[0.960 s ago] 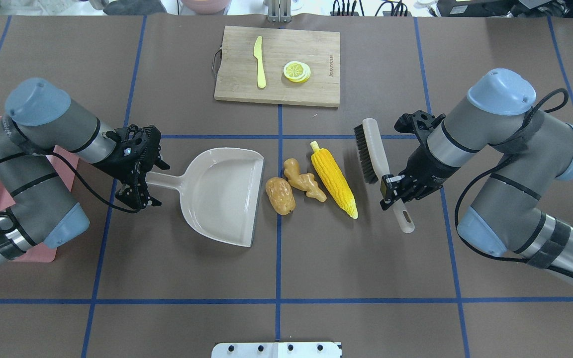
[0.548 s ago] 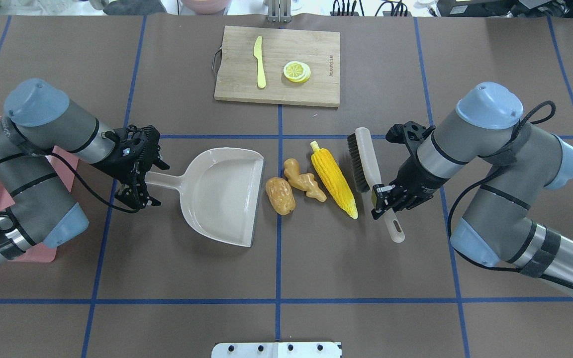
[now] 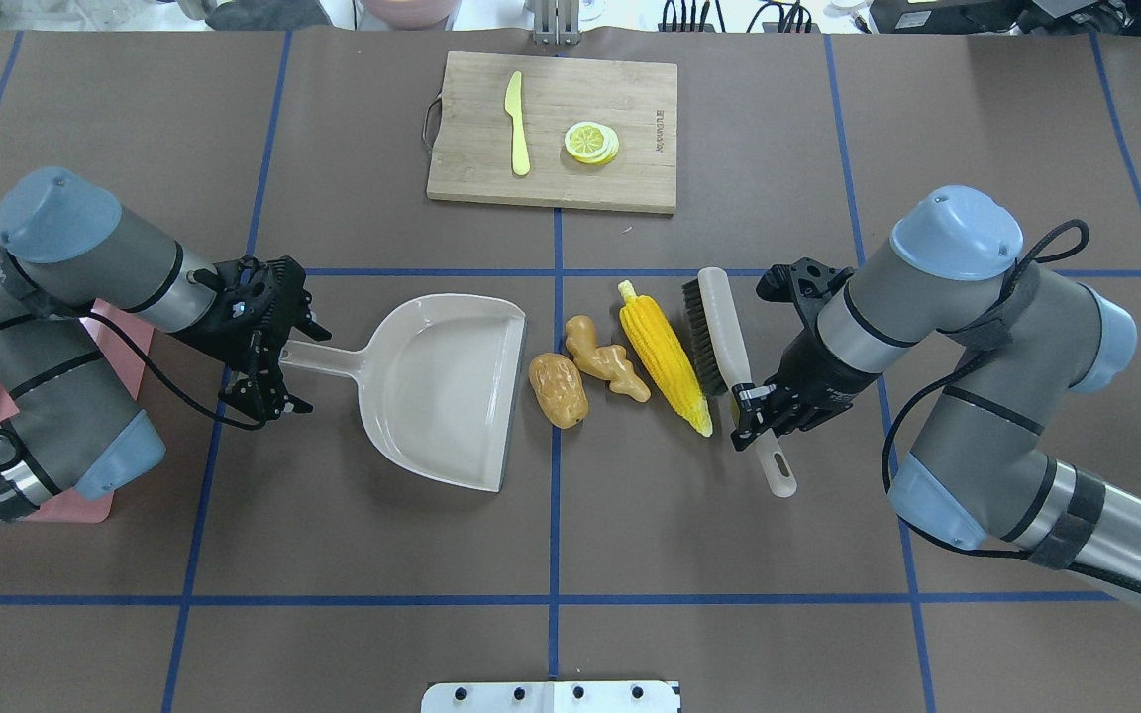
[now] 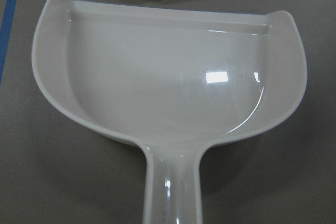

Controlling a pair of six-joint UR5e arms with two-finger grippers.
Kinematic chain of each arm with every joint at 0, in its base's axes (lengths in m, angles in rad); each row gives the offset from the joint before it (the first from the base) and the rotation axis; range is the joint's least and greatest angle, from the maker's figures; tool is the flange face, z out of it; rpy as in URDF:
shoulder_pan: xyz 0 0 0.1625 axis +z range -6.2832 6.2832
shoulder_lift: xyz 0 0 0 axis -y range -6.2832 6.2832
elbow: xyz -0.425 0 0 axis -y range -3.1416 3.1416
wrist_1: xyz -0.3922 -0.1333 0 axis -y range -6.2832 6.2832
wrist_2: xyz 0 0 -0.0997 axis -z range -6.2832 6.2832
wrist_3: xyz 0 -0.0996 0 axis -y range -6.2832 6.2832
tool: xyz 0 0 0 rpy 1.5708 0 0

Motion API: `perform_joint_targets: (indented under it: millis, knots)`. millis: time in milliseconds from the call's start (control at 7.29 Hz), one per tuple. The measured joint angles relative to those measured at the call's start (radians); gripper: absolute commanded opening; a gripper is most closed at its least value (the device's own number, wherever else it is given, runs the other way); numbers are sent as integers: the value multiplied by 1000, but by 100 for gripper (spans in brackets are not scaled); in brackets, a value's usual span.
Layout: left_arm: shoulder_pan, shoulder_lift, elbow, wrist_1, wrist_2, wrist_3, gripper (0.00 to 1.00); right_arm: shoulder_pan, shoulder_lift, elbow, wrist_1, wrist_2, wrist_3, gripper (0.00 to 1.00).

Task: Sweep and dump trash into bin
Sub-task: 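Move the brush with the right gripper beside the corn cob, then sweep the corn, ginger and potato into the dustpan with the right gripper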

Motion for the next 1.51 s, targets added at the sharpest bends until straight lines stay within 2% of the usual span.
perform_joint_targets:
  millis: [1508]
  knots:
    - [0, 3, 8, -58, 4, -81, 96, -51, 91, -57, 5, -30, 123, 0]
